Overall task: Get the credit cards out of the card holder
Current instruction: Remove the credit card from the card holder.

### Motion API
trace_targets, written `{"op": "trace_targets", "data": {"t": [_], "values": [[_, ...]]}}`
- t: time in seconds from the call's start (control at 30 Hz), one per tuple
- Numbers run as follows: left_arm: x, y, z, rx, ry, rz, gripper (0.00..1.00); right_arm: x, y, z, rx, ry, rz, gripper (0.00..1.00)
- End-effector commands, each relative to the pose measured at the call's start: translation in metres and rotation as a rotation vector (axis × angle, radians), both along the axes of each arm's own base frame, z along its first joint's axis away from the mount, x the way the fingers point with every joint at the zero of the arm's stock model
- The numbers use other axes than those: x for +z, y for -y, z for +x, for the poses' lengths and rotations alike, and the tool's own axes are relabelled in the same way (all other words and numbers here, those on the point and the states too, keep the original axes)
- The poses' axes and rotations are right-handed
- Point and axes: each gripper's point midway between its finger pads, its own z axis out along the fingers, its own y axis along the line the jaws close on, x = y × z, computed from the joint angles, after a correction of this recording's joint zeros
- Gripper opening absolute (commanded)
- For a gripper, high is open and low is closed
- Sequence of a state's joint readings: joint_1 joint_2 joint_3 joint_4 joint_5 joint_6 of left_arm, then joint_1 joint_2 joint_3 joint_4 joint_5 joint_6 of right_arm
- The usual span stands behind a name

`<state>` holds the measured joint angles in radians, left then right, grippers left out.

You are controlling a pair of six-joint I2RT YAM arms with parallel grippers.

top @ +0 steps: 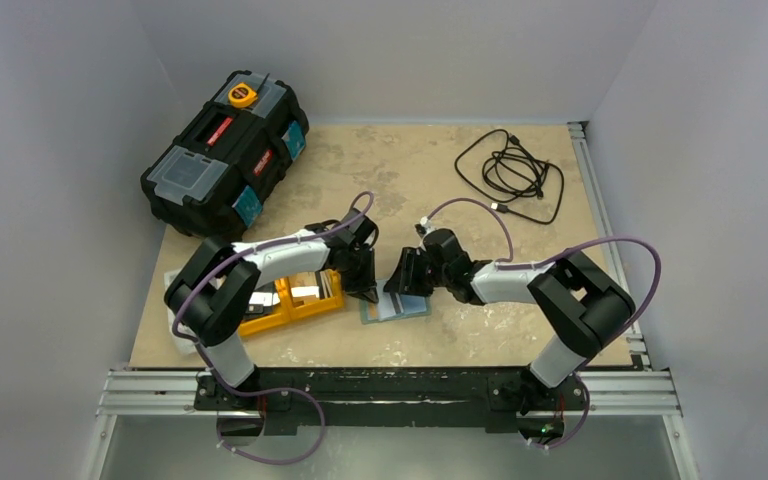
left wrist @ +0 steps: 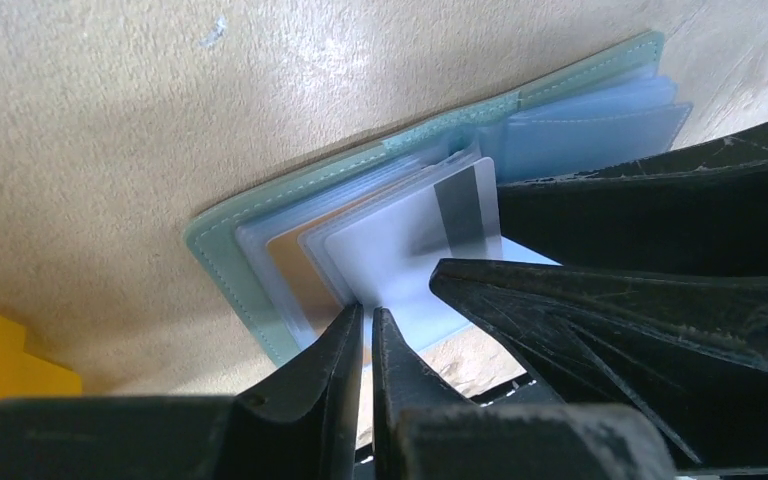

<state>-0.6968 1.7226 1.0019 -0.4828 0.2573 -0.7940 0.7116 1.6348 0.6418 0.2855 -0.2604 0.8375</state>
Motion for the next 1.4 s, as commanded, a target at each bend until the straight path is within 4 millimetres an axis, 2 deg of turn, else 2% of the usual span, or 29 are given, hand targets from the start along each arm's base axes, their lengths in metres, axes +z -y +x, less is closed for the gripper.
{"op": "trace_targets", "data": {"t": [0.0,0.13,0.37,0.53,1.23,1.37], "values": [[-0.012,0.005,0.002,0.033,-0.003,0.026,0.07,-0.021,0.005,-0.01,0.028,-0.033,-0.021,0.36],[-0.019,-0.006,0.004,0.076,-0.011,0.096,0.0,-0.02,0.011,-0.012,0.031,-0.044,0.007,0.39],[-0.029,-0.012,0.002,0.107,-0.032,0.132,0.0,-0.026,0.034,-0.017,0.048,-0.082,0.091,0.41],[-0.032,-0.013,0.001,0.115,-0.041,0.138,0.0,-0.023,0.037,-0.022,0.063,-0.09,0.157,0.41],[-0.036,-0.02,-0.001,0.128,-0.047,0.17,0.0,-0.018,0.034,-0.025,0.054,-0.117,0.277,0.12],[-0.036,-0.023,-0.002,0.133,-0.046,0.182,0.0,-0.016,0.035,-0.023,0.049,-0.114,0.289,0.09]]}}
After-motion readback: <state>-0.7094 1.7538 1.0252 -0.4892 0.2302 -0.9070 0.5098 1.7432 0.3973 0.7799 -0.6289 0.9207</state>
